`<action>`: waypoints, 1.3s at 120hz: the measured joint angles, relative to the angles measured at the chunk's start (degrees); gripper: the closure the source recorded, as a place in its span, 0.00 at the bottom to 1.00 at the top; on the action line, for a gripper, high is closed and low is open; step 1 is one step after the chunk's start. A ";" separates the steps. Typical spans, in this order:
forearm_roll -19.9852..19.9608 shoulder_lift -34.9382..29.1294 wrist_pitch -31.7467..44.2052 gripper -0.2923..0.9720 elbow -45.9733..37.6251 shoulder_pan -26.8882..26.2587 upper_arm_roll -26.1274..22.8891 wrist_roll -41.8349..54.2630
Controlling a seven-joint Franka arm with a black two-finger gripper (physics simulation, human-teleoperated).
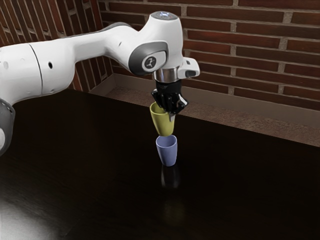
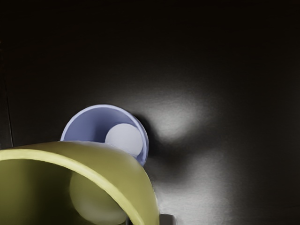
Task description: Place the left cup onto the right cup
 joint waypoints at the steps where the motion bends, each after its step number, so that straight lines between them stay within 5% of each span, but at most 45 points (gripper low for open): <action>1: 0.02 0.01 0.01 0.85 0.00 0.00 0.02 0.00; 156: 1.99 3.95 1.51 0.85 2.07 0.16 0.34 0.72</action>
